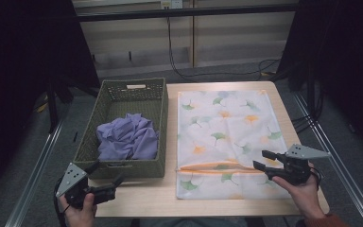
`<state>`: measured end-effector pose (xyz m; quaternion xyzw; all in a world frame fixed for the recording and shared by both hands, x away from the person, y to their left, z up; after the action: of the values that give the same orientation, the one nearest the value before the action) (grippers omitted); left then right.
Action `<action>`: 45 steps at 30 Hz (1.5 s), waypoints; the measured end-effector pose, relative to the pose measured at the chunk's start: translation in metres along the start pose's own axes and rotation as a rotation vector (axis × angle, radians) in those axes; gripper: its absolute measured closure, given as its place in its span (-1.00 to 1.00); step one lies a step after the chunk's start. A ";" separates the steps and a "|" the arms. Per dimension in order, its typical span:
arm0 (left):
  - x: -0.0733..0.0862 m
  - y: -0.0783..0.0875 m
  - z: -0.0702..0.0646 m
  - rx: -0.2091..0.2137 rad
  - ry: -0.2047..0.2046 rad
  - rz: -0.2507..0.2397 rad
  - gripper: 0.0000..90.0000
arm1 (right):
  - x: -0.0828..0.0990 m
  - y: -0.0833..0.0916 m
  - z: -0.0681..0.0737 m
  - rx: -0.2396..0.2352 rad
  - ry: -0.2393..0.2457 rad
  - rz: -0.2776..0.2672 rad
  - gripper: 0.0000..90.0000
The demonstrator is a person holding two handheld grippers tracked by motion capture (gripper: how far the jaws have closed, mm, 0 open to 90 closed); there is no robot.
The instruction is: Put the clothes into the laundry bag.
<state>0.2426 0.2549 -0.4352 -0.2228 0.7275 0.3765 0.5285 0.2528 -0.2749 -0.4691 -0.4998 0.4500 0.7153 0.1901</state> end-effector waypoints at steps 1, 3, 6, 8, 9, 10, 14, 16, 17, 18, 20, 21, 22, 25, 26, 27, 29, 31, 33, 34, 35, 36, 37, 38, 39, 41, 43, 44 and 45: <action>0.000 0.000 0.000 -0.004 0.004 -0.003 -0.94 | 0.000 0.000 0.000 0.000 0.002 -0.001 -0.08; 0.000 0.000 0.001 -0.016 0.004 0.001 -0.94 | 0.000 -0.001 -0.001 -0.008 -0.008 0.003 -0.08; 0.001 -0.001 0.002 -0.021 0.003 0.006 -0.93 | 0.000 0.000 -0.002 -0.018 -0.013 0.004 -0.07; 0.002 -0.003 0.002 -0.024 0.004 0.007 -0.93 | 0.001 -0.001 -0.002 -0.027 -0.019 0.005 -0.07; 0.002 -0.003 0.003 -0.033 0.006 0.007 -0.93 | 0.001 -0.001 -0.002 -0.029 -0.020 0.008 -0.07; 0.002 -0.003 0.003 -0.027 0.008 0.005 -0.93 | 0.001 -0.002 -0.003 -0.031 -0.018 0.011 -0.07; 0.003 -0.003 0.004 -0.027 0.012 0.007 -0.93 | 0.001 -0.008 -0.004 -0.064 -0.016 0.031 -0.06; 0.003 -0.003 0.004 -0.026 0.012 0.013 -0.93 | 0.001 -0.009 -0.004 -0.064 -0.015 0.031 -0.08; 0.004 -0.003 0.004 -0.028 0.011 0.016 -0.93 | 0.000 -0.009 -0.005 -0.059 -0.015 0.026 -0.10; 0.004 -0.002 0.004 -0.039 0.005 0.021 -0.93 | 0.000 -0.009 -0.006 -0.042 -0.016 0.020 -0.10; 0.004 -0.002 0.003 -0.028 0.010 0.024 -0.93 | -0.001 -0.010 -0.007 -0.039 -0.026 0.008 -0.10; 0.004 -0.002 0.003 -0.027 0.013 0.022 -0.93 | -0.001 -0.010 -0.008 -0.036 -0.031 0.003 -0.10; 0.004 -0.002 0.003 -0.025 0.010 0.021 -0.93 | -0.002 -0.011 -0.008 -0.034 -0.024 0.000 -0.10; 0.005 0.000 0.002 -0.025 0.009 0.024 -0.92 | -0.002 -0.015 -0.004 -0.032 -0.003 0.010 -0.14; 0.005 0.000 0.002 -0.026 0.009 0.023 -0.92 | -0.002 -0.015 -0.004 -0.032 -0.003 0.010 -0.14; 0.005 0.000 0.002 -0.025 0.010 0.021 -0.92 | -0.003 -0.016 -0.002 -0.036 0.007 0.018 -0.16; 0.004 0.000 0.002 -0.019 0.008 0.016 -0.92 | -0.006 -0.017 0.001 -0.039 0.022 0.005 -0.16; 0.004 0.000 0.002 -0.010 0.000 0.015 -0.93 | -0.010 -0.017 0.003 -0.052 0.020 -0.007 -0.14; 0.003 -0.002 0.001 -0.004 0.002 0.015 -0.93 | -0.014 -0.019 0.004 -0.074 0.012 -0.002 -0.12; 0.004 -0.002 0.002 -0.011 -0.001 0.021 -0.93 | -0.015 -0.020 0.005 -0.077 0.012 0.003 -0.11; 0.004 -0.003 0.001 -0.010 0.002 0.022 -0.93 | -0.016 -0.021 0.006 -0.077 0.010 0.016 -0.09; 0.004 -0.003 0.001 -0.011 0.002 0.022 -0.93 | -0.018 -0.023 0.006 -0.085 0.006 0.029 -0.07; 0.003 -0.003 0.001 -0.006 0.003 0.020 -0.93 | -0.020 -0.025 0.007 -0.094 -0.001 0.039 -0.06; 0.003 -0.003 0.001 -0.005 0.004 0.020 -0.93 | -0.021 -0.027 0.008 -0.122 -0.015 0.060 0.01; 0.003 -0.003 0.001 -0.005 0.004 0.020 -0.93 | -0.022 -0.029 0.010 -0.160 -0.019 0.073 0.04; 0.003 -0.003 0.000 -0.018 0.001 0.022 -0.93 | -0.025 -0.035 0.014 -0.178 -0.004 0.093 0.04; 0.003 -0.003 0.000 -0.015 -0.002 0.023 -0.93 | -0.027 -0.039 0.018 -0.199 -0.001 0.108 0.05; 0.003 -0.003 0.000 -0.015 -0.002 0.023 -0.93 | -0.027 -0.042 0.019 -0.208 0.006 0.114 0.05; 0.003 -0.003 0.000 -0.019 -0.002 0.023 -0.93 | -0.029 -0.044 0.019 -0.212 0.009 0.119 0.05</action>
<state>0.2440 0.2532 -0.4395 -0.2189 0.7260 0.3898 0.5226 0.2867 -0.2306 -0.4619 -0.4928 0.4013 0.7667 0.0914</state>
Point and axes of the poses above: each handheld gripper's, and its own axes: y roughly backward along the jaws, x roughly out of its underside, z roughly to its left, the point moved 4 cm from there along -y, roughly forward along the jaws, and after that the axes turned 5 degrees about x, right-handed, at the moved point
